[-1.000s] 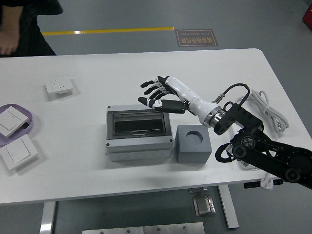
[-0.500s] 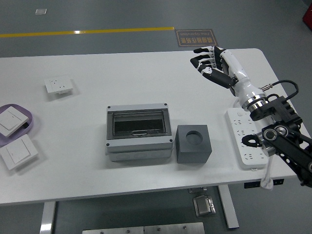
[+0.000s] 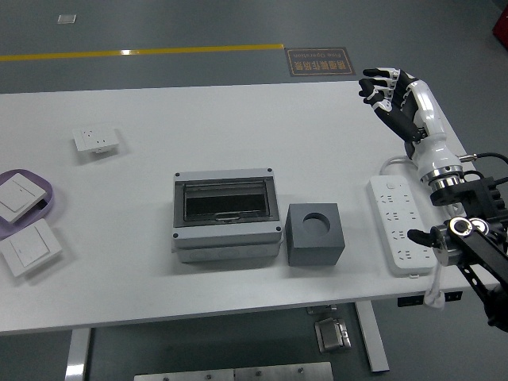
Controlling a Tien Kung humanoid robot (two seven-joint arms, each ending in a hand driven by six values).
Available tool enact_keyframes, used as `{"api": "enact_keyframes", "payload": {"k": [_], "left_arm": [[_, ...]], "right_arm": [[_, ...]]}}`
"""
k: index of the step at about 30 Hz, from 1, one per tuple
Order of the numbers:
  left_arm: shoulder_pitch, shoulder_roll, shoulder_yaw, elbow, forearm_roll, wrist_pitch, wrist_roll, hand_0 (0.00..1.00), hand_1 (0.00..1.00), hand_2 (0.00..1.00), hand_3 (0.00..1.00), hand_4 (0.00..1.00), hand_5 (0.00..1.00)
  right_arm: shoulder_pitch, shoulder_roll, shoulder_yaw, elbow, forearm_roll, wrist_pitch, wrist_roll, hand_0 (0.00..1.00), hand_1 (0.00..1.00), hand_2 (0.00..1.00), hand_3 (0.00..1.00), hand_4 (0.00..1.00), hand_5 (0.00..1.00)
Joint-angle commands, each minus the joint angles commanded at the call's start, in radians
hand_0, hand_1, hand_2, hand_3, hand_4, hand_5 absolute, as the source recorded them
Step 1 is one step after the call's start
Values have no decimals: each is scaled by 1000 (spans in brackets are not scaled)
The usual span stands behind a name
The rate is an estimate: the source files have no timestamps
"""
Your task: Pick up the cylinder from the cube,place it in the box,flap close box
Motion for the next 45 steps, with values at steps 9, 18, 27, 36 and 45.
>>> {"api": "enact_keyframes", "payload": {"k": [9,18,27,36,45], "left_arm": [[0,1,7,-3,-4,-6,2,647,631,571,641,696,303],[3,-2,28,8,-36,-9,4,649,631,573,645,698,306],[1,-11,54,11,-75,-16,7,648,632,572,646,700,307],[3,-9,58,17,-85,-16,8,650,633,575,647,704,309],[5,-13,65,18,-93,-17,9,650,634,576,648,706,311]], "right_arm": [[-42,11,54,5,18,-21,36,608,607,621,637,772,501],[-86,16,143,10,10,-27,42,612,605,615,631,768,501],[-109,30,210,11,0,-28,41,610,605,615,632,764,494],[-118,37,236,9,-3,-26,43,613,601,610,630,761,494],[-123,41,249,4,-9,-26,44,614,603,609,631,756,487]]}}
